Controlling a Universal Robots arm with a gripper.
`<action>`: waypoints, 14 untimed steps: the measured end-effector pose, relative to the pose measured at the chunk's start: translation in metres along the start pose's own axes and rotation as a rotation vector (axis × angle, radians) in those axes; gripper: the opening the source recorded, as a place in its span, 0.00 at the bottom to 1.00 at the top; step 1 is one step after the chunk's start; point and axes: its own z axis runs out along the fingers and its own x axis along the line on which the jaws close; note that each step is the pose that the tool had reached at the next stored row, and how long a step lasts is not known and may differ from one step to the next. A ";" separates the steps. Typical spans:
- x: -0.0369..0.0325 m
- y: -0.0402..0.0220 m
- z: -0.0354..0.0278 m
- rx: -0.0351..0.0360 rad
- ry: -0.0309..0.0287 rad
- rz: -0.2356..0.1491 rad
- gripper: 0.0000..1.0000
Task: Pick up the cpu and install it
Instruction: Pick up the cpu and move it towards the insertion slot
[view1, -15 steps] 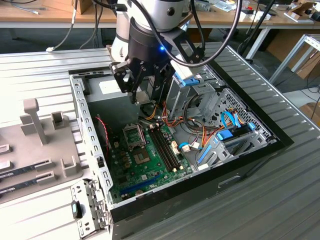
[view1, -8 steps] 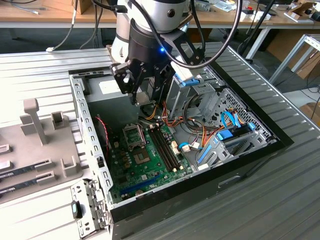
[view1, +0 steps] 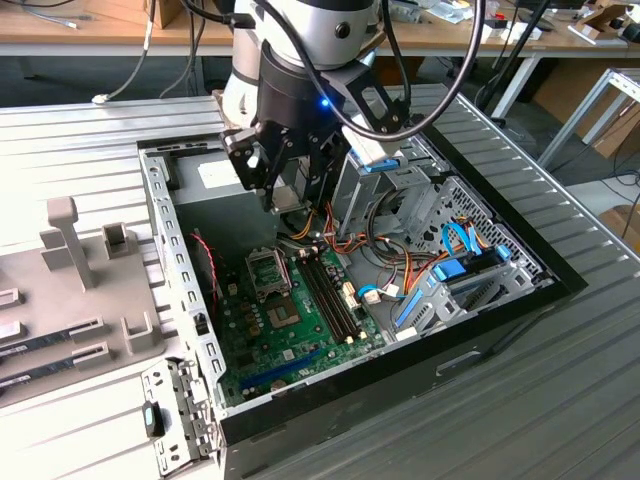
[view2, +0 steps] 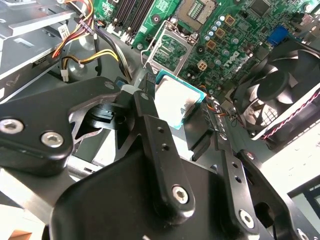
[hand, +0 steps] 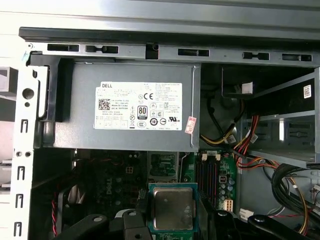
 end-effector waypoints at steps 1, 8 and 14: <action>0.0000 -0.0002 0.0002 0.0001 0.0001 0.000 0.47; 0.0001 -0.0011 0.0013 0.0000 0.0000 0.000 0.47; 0.0001 -0.0020 0.0022 0.0000 0.0000 0.000 0.47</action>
